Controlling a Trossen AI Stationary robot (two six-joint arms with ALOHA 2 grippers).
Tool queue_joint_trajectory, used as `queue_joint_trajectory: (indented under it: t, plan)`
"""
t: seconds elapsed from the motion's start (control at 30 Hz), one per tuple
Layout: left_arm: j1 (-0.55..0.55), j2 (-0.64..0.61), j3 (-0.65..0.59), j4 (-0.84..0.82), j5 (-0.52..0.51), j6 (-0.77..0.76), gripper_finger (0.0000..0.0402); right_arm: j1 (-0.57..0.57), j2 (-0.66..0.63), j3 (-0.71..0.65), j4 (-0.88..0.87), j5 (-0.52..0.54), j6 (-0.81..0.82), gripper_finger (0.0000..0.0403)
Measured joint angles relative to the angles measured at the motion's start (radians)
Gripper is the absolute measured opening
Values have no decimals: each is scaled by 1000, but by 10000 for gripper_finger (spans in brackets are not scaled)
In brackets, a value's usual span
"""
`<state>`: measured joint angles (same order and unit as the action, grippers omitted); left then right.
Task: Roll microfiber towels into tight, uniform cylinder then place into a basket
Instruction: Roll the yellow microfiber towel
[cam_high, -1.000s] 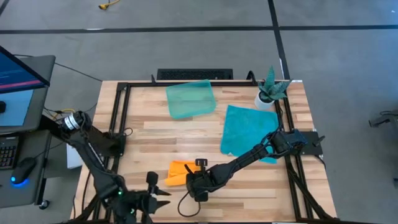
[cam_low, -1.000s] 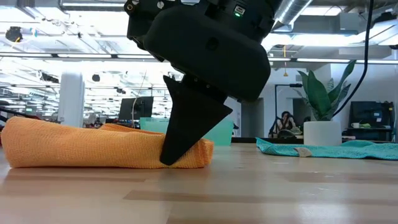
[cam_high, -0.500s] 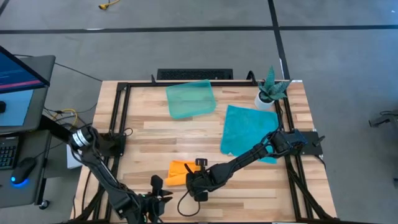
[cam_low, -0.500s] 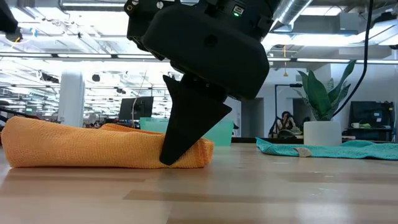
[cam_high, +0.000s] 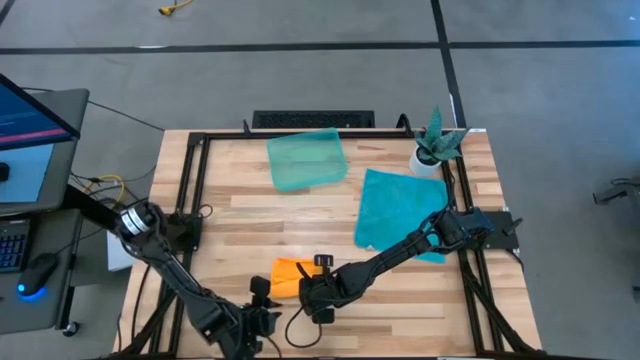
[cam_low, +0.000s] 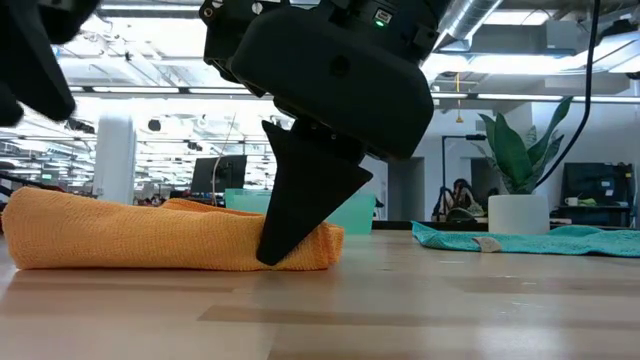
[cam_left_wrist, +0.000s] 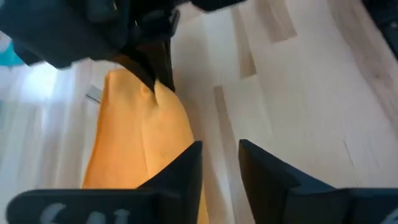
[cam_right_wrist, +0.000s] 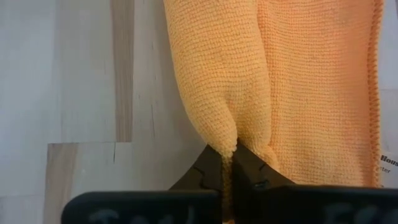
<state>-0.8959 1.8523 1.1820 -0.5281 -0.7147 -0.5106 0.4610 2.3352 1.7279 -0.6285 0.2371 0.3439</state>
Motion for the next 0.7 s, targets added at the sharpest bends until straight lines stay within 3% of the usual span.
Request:
queue_joint_trajectory:
  t: [0.33,0.7]
  plan:
    - [49,41,0,1,100,-58,191,0,0,0,0,-1,5,23]
    - [69,141,3,0,82,-60,185,0,0,0,1,-16,6,25]
